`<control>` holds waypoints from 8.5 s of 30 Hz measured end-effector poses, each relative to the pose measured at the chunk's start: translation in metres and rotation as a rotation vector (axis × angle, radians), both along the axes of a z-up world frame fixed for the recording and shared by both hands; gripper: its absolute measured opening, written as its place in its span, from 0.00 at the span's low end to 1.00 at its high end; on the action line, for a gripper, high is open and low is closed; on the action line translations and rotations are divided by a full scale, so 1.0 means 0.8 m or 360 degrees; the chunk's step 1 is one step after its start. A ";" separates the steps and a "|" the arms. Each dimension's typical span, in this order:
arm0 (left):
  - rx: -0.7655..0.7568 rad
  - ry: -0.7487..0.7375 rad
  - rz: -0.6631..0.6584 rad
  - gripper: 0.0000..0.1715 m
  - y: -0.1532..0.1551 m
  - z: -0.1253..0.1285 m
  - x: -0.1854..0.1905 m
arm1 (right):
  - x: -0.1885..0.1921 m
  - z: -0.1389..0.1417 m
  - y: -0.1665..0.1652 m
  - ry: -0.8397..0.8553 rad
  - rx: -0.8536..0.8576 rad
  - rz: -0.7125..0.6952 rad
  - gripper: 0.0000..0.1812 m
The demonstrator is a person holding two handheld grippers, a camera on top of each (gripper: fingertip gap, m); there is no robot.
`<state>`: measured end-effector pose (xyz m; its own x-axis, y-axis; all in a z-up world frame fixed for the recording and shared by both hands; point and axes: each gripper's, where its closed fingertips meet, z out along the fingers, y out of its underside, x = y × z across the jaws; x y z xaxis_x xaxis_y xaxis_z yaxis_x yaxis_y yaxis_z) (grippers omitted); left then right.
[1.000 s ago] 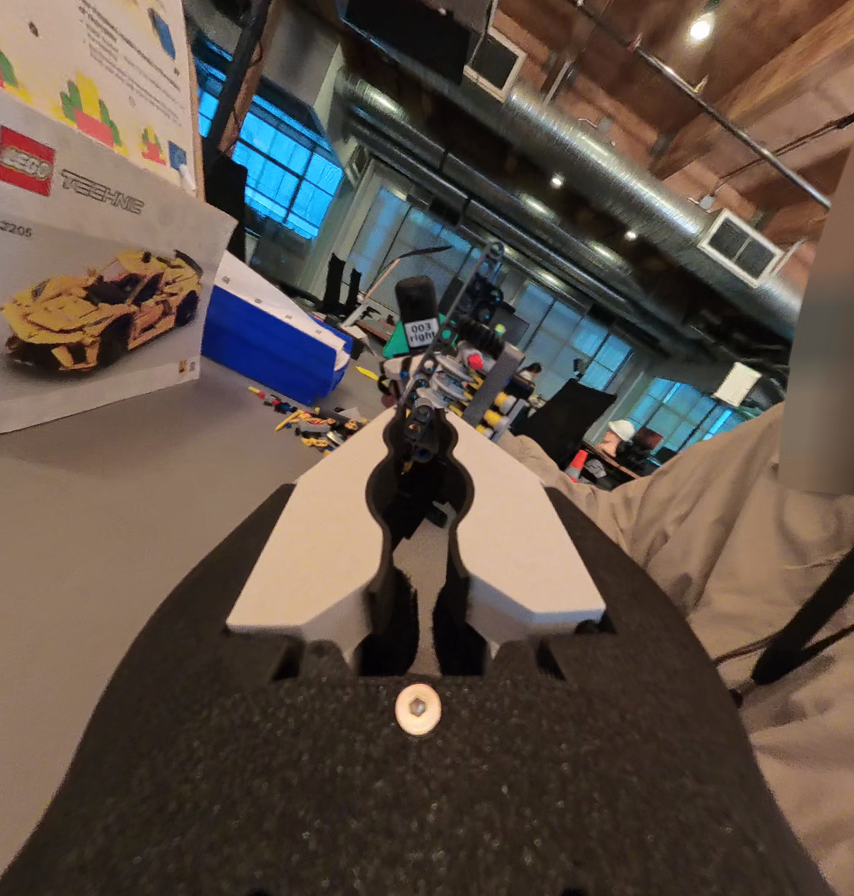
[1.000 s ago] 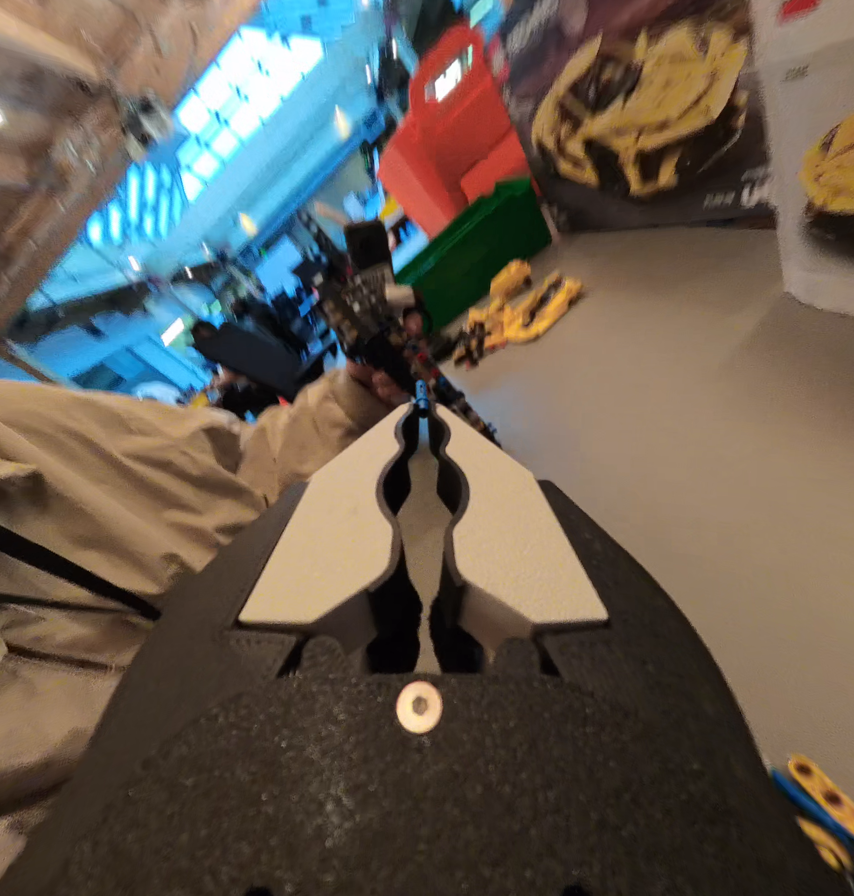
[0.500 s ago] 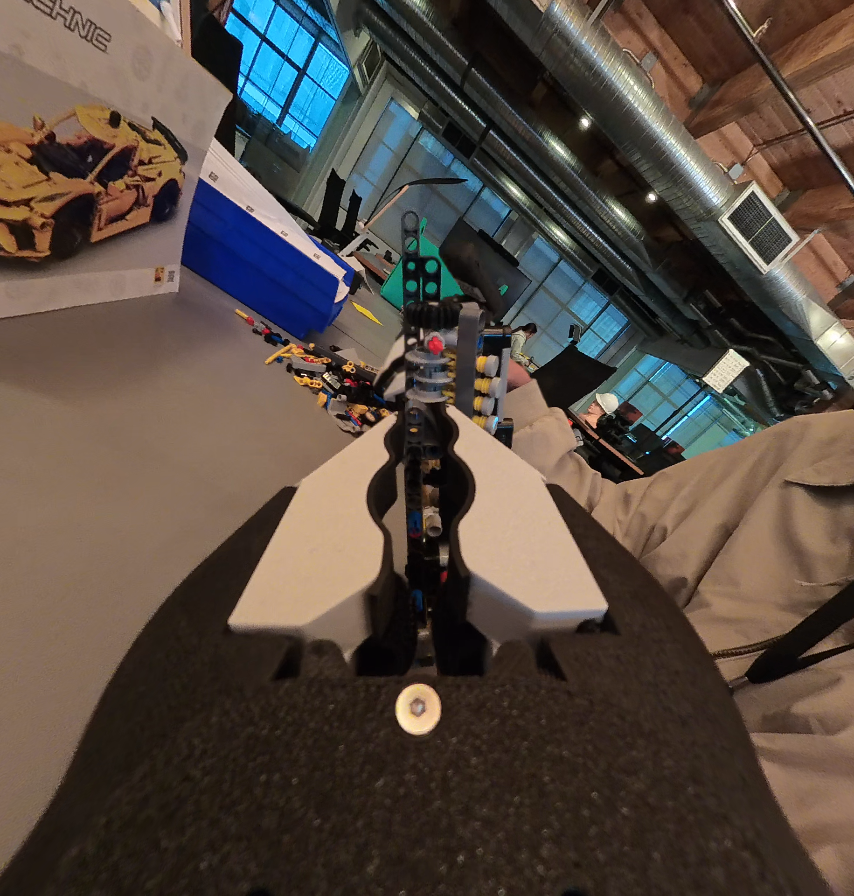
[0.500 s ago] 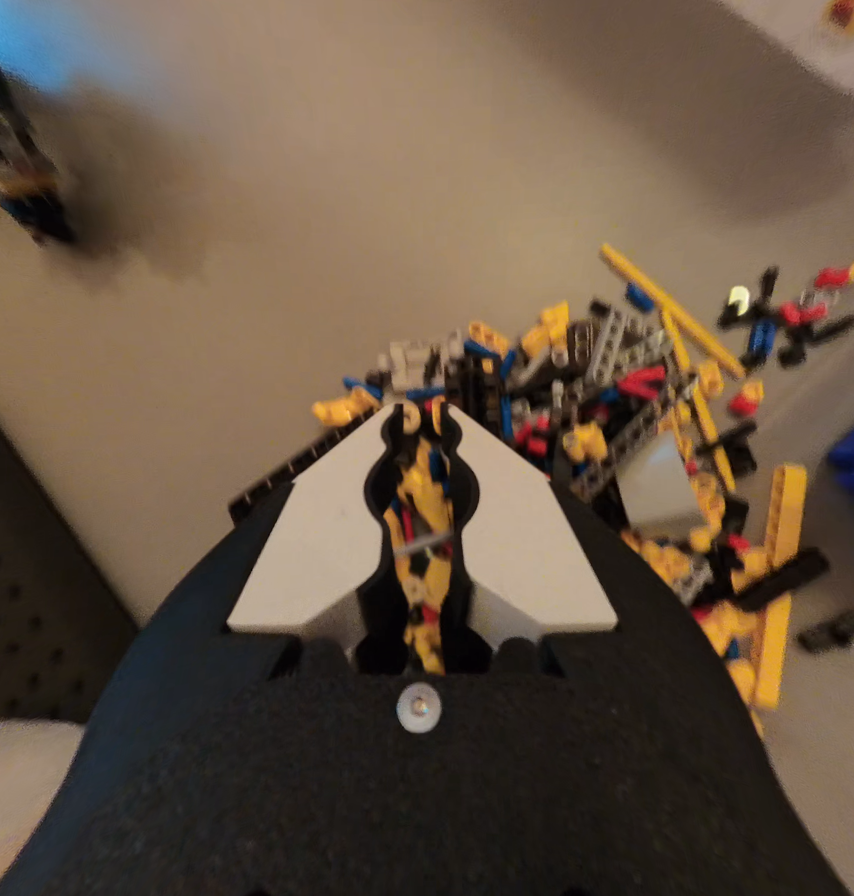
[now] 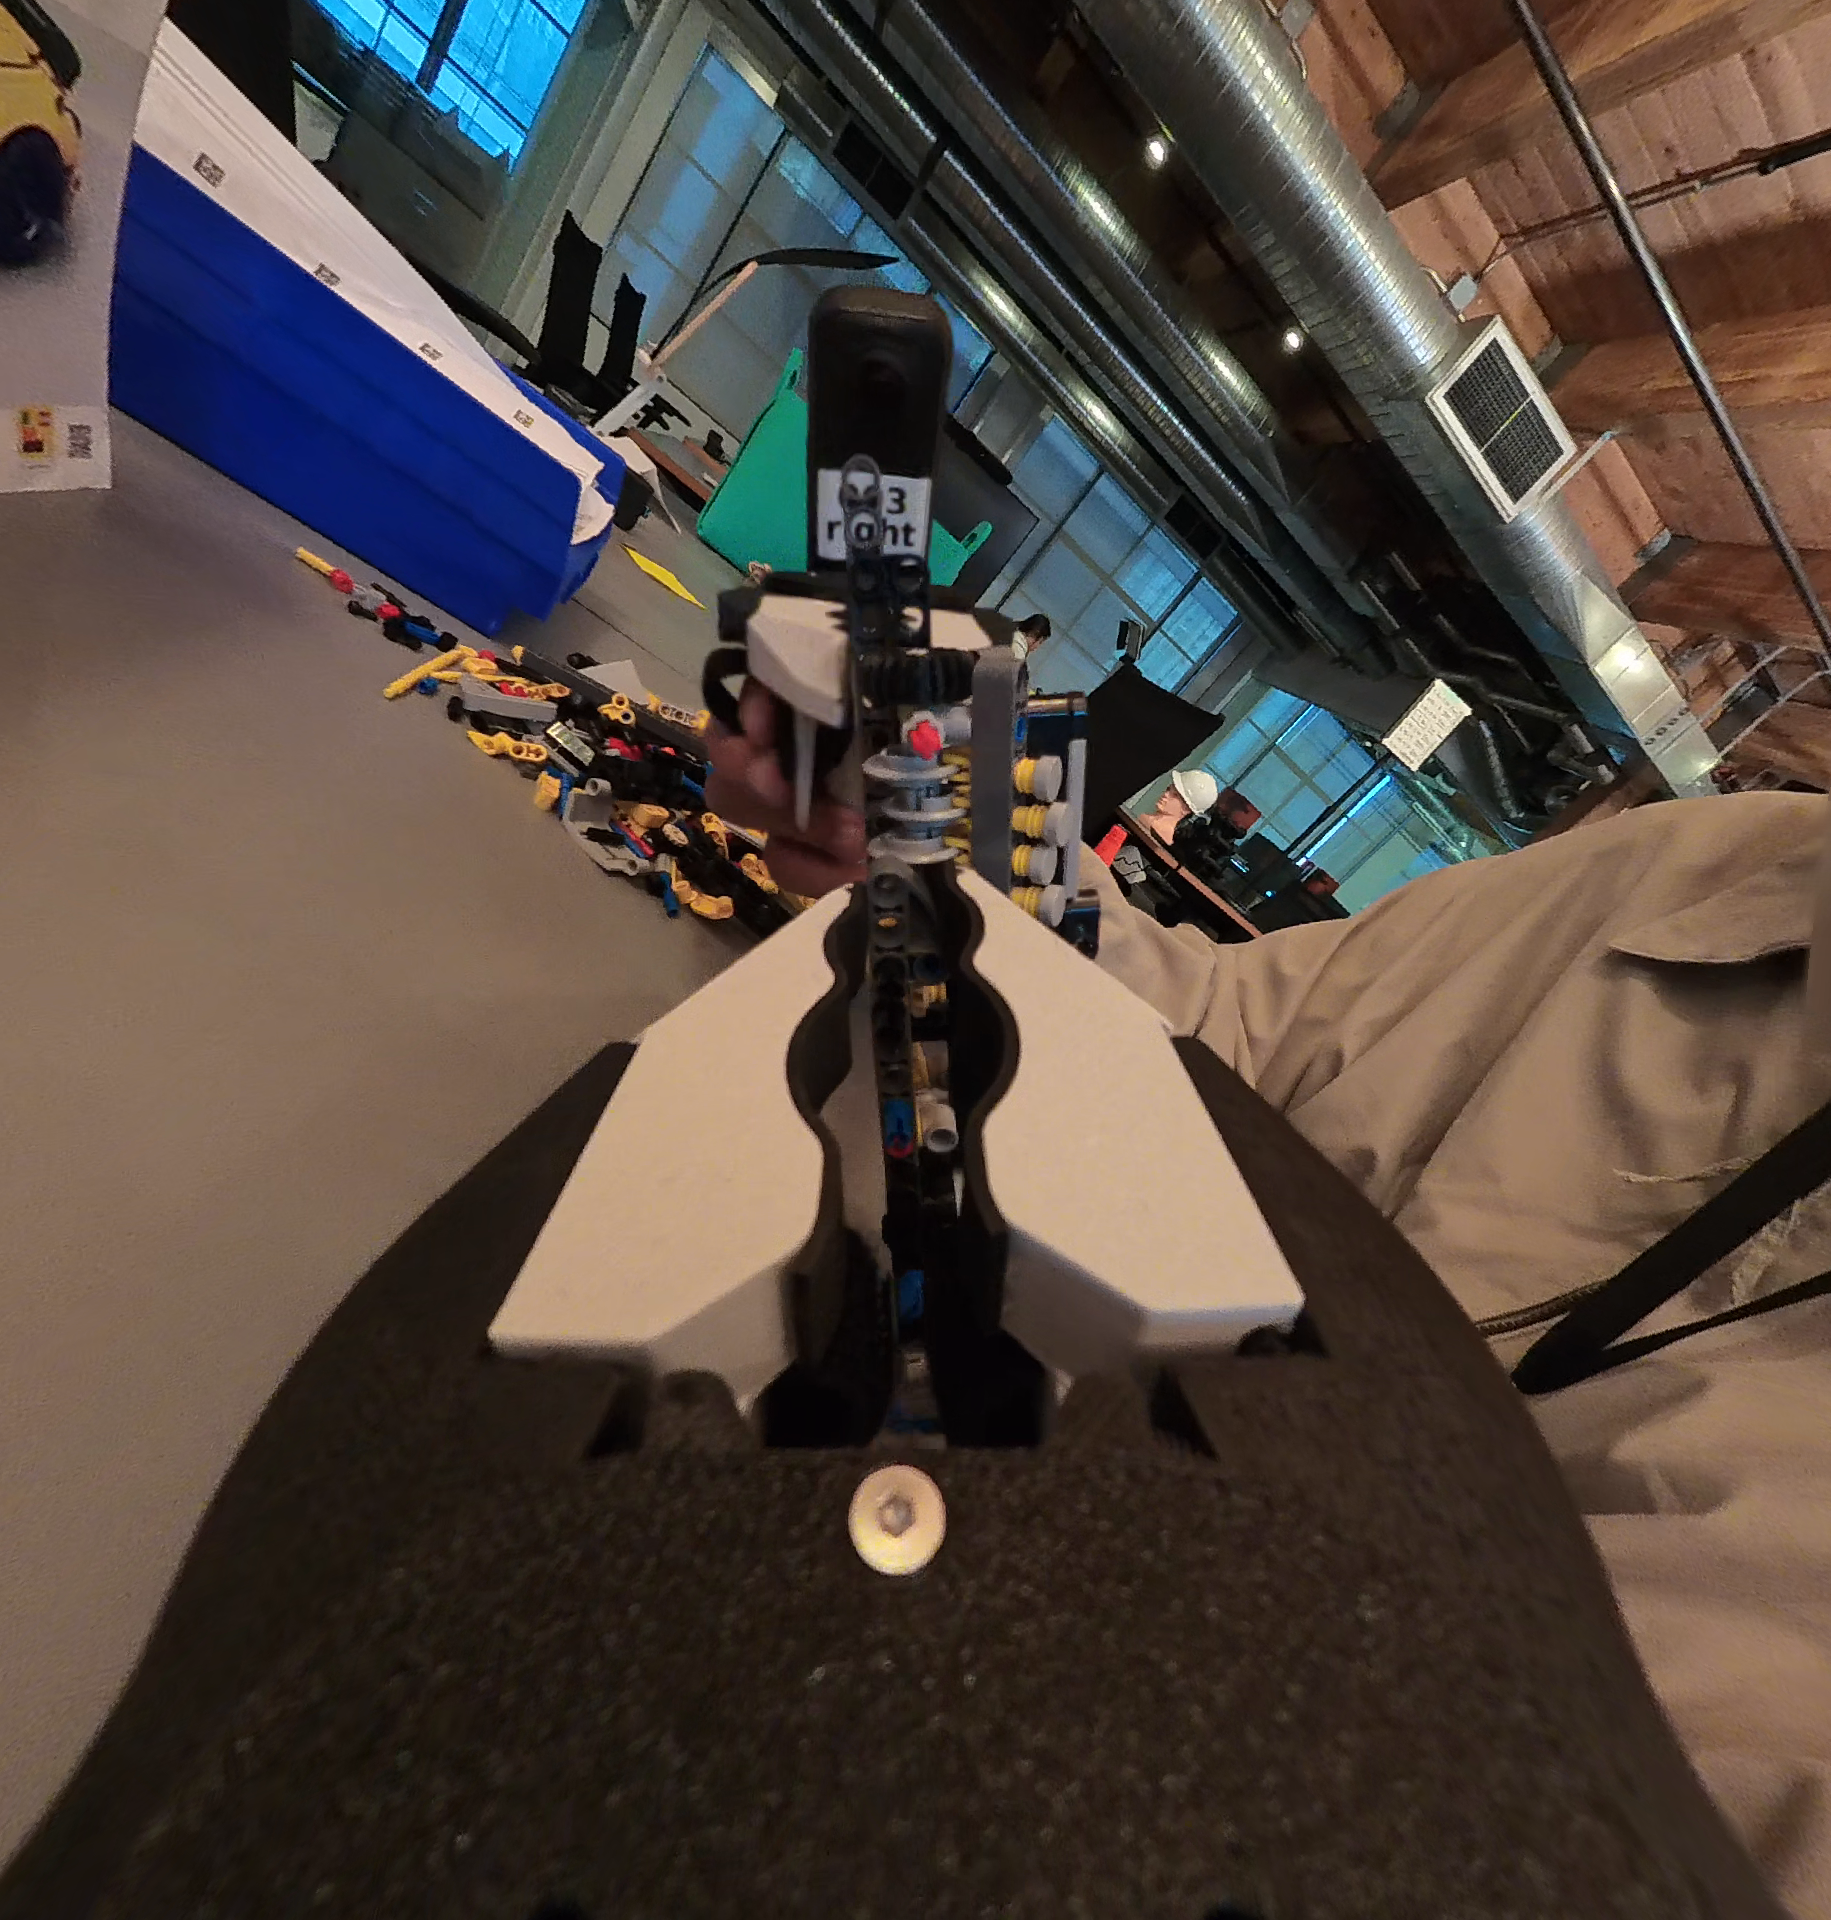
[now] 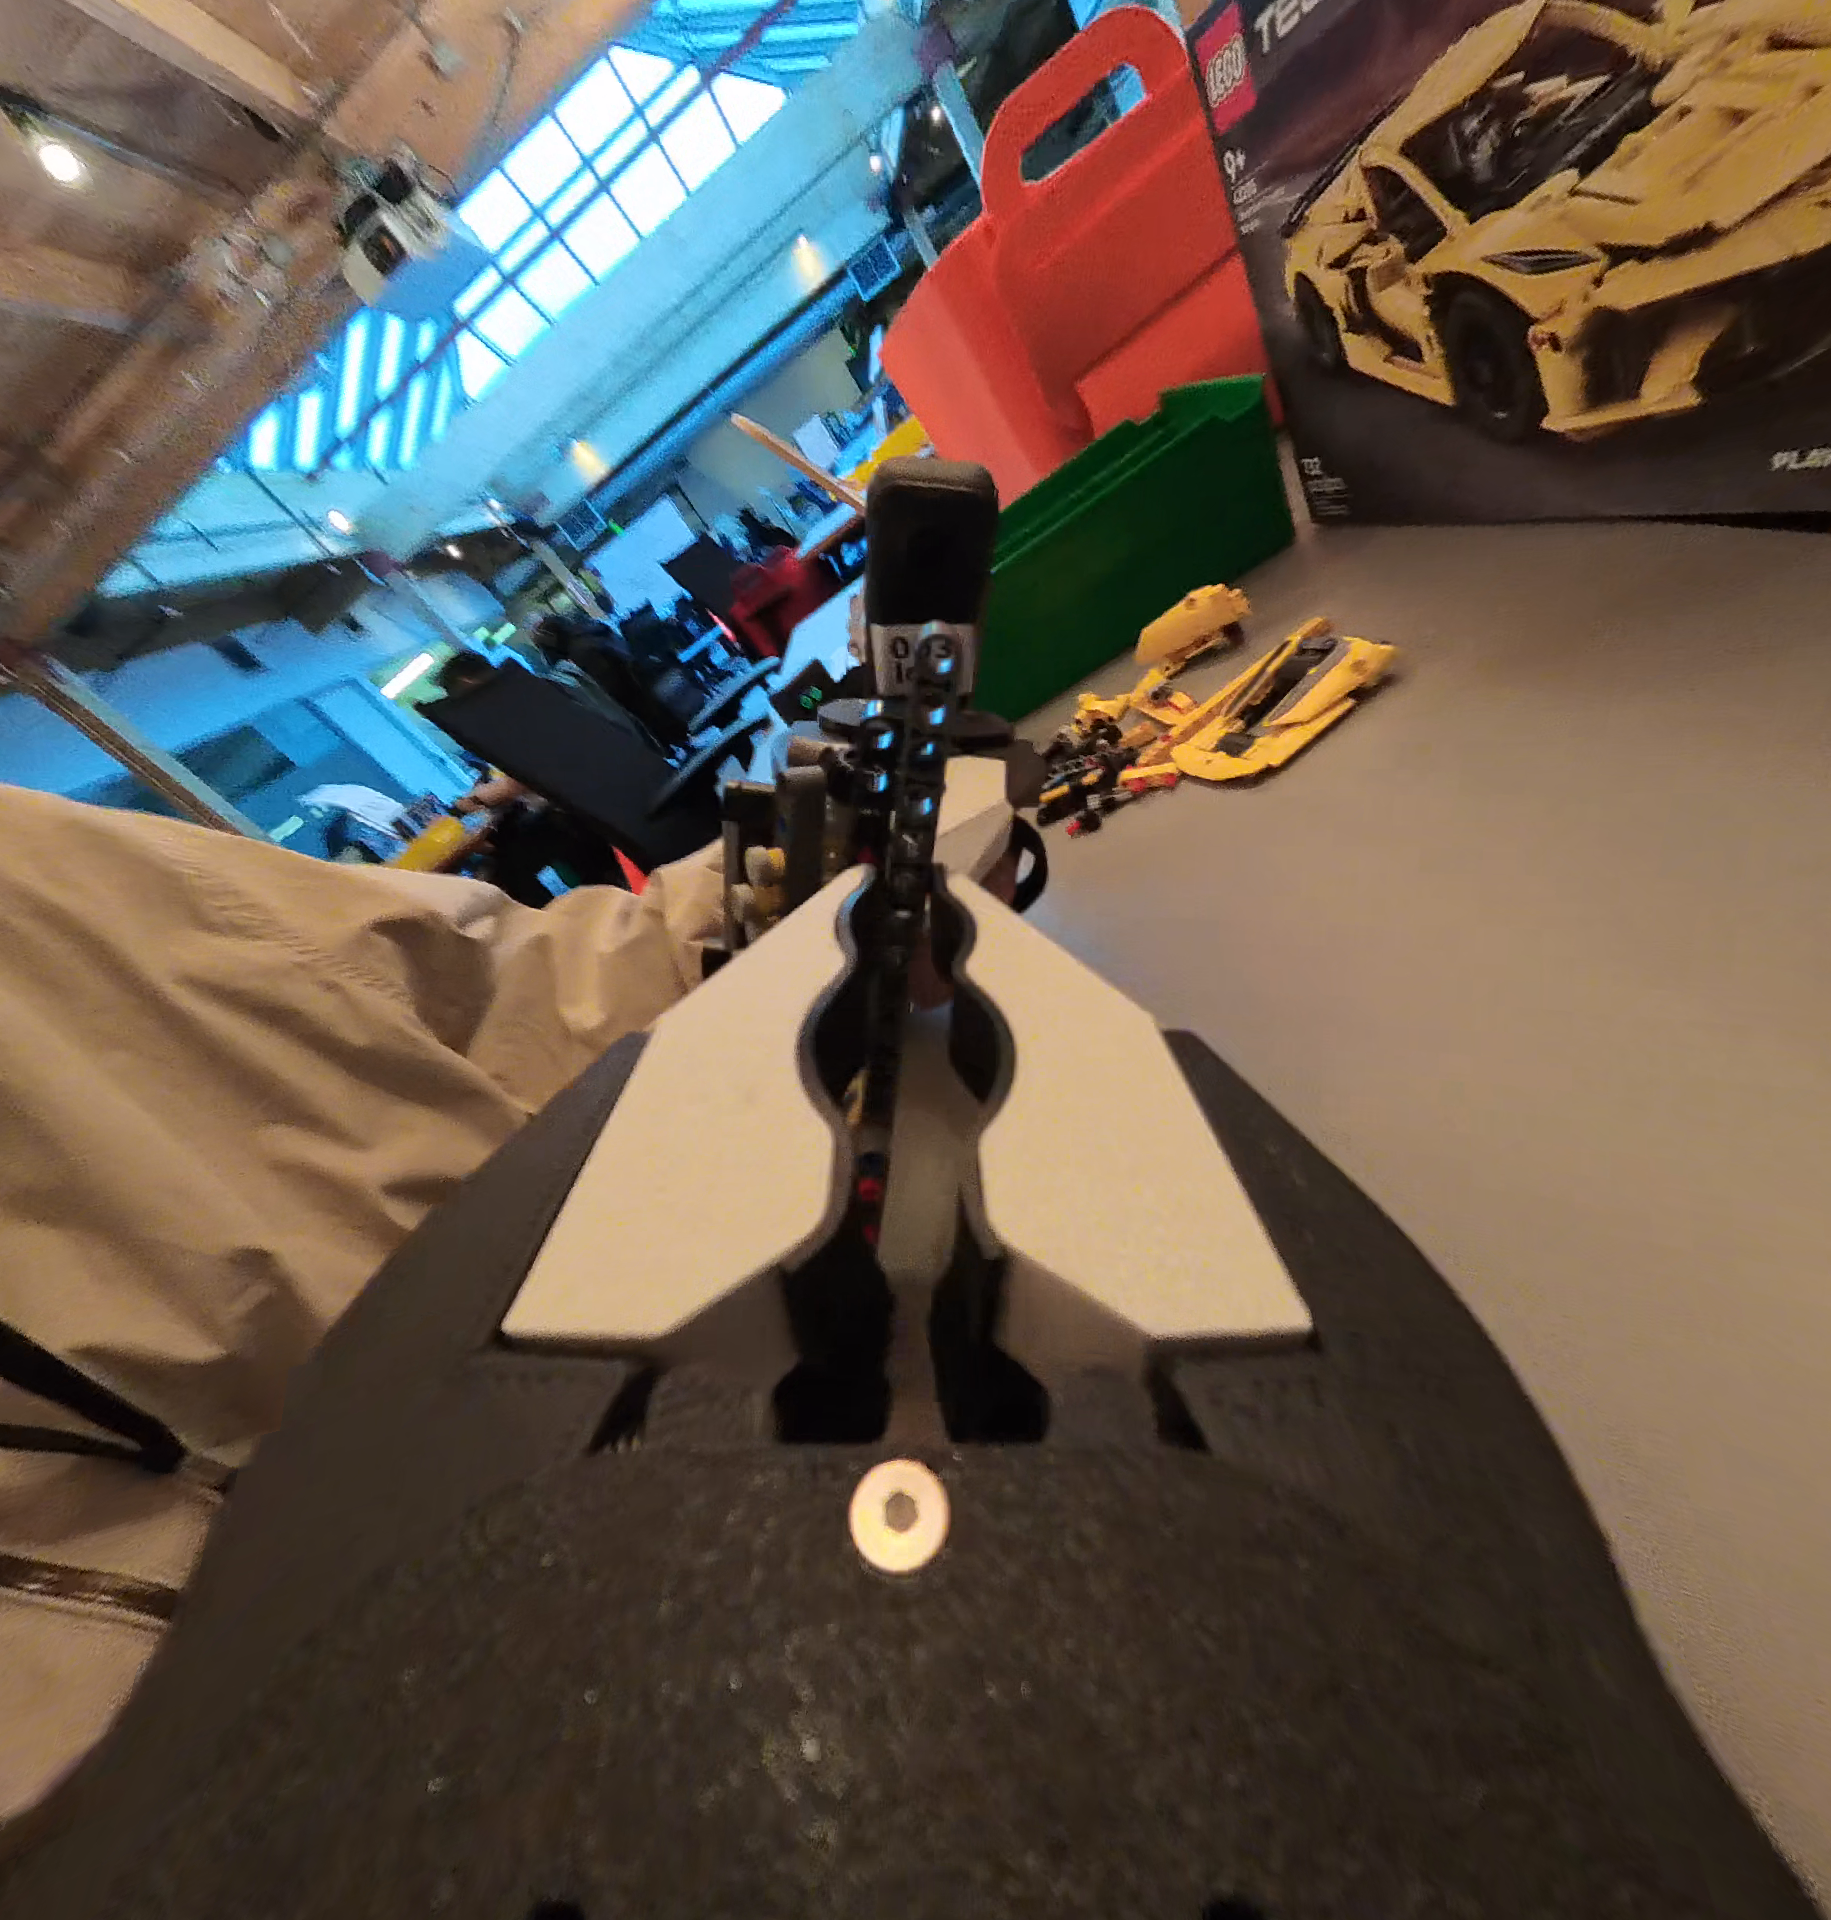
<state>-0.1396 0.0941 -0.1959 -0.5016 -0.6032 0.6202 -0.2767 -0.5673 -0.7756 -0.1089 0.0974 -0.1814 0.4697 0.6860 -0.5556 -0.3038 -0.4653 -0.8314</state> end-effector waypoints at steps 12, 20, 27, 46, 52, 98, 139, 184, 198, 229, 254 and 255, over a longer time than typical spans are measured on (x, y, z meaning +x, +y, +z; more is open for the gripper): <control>0.0007 -0.0052 -0.0065 0.08 -0.002 0.010 -0.015 | -0.013 0.001 -0.012 -0.0093 -0.0002 0.0063 0.03; 0.0368 -0.0316 0.0237 0.33 -0.003 0.120 -0.029 | -0.035 0.047 -0.035 -0.0282 0.0380 0.0057 0.03; 0.0886 -0.0062 0.0106 0.17 -0.049 0.101 -0.001 | -0.046 0.052 -0.042 -0.0361 0.0480 0.0063 0.03; 0.1036 -0.0118 0.0121 0.09 -0.062 0.104 0.015 | -0.033 0.099 -0.047 -0.0165 0.0662 -0.0034 0.04; 0.1091 -0.0203 0.0198 0.09 -0.063 0.105 0.015 | -0.033 0.098 -0.050 -0.0165 0.0623 -0.0016 0.04; 0.0530 -0.0383 0.0378 0.13 -0.024 0.163 0.013 | -0.019 0.078 -0.034 -0.0224 0.0520 -0.0089 0.03; 0.0865 -0.0231 0.0294 0.21 -0.033 0.069 0.019 | 0.023 0.093 -0.044 -0.0231 0.0674 -0.0204 0.04; 0.0188 0.0084 0.0351 0.19 0.082 0.014 -0.011 | 0.148 -0.058 -0.066 -0.0787 -0.0440 -0.0310 0.03; 0.0386 -0.0140 0.0266 0.19 0.017 0.051 -0.001 | 0.174 -0.085 -0.061 -0.1195 -0.0430 -0.0429 0.14; 0.0908 -0.0321 0.0340 0.12 -0.049 0.111 0.012 | -0.043 0.058 -0.044 -0.0465 0.0549 -0.0044 0.03; 0.1018 -0.0357 0.0150 0.03 -0.067 0.105 0.037 | -0.006 0.073 -0.063 -0.0297 0.0570 0.0040 0.03; 0.1038 -0.0357 0.0138 0.02 -0.068 0.105 0.038 | -0.005 0.073 -0.064 -0.0266 0.0561 0.0061 0.03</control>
<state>-0.1095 0.0399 -0.1119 -0.5084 -0.8611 0.0042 -0.0447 0.0215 -0.9988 -0.1131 0.0461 -0.1232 0.5041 0.8400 -0.2006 -0.1383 -0.1508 -0.9788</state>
